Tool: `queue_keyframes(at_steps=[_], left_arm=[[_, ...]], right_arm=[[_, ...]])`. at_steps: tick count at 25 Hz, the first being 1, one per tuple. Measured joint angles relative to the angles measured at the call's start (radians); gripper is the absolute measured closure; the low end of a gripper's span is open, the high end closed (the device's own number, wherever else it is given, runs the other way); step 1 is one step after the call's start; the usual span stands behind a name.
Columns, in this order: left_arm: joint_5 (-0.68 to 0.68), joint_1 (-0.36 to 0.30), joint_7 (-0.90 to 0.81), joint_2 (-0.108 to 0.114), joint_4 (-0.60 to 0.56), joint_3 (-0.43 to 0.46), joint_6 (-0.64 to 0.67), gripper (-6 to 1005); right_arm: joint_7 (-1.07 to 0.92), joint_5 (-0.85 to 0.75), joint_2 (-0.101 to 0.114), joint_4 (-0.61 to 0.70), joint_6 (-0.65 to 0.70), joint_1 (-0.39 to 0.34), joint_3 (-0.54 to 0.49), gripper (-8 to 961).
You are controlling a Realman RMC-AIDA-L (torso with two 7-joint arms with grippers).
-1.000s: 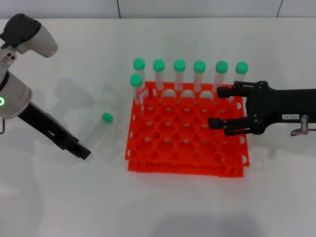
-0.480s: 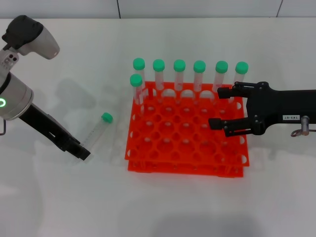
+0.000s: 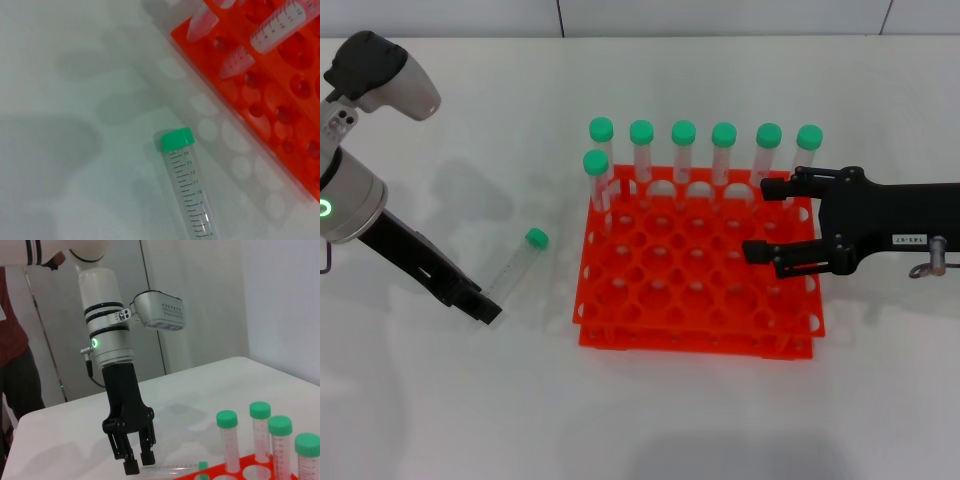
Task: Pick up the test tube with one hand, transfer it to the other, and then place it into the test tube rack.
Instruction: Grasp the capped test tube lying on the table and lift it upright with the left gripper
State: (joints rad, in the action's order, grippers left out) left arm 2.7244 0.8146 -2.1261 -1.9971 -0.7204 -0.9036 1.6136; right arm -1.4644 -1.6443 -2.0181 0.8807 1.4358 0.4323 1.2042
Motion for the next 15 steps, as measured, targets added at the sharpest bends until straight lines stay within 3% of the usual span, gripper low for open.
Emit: queue_keyframes(at_steps=[8,15], left_arm=[[0.001,-0.001,-0.001,0.0,0.001,0.0,-0.007,665],[0.002,-0.004,-0.002,0.0,0.001,0.0,-0.012,666]], right_arm=[[0.004,0.0,-0.001,-0.002,0.0,0.0,0.0,78],[0.005,0.0,-0.001,-0.002,0.0,-0.001,0.0,79]])
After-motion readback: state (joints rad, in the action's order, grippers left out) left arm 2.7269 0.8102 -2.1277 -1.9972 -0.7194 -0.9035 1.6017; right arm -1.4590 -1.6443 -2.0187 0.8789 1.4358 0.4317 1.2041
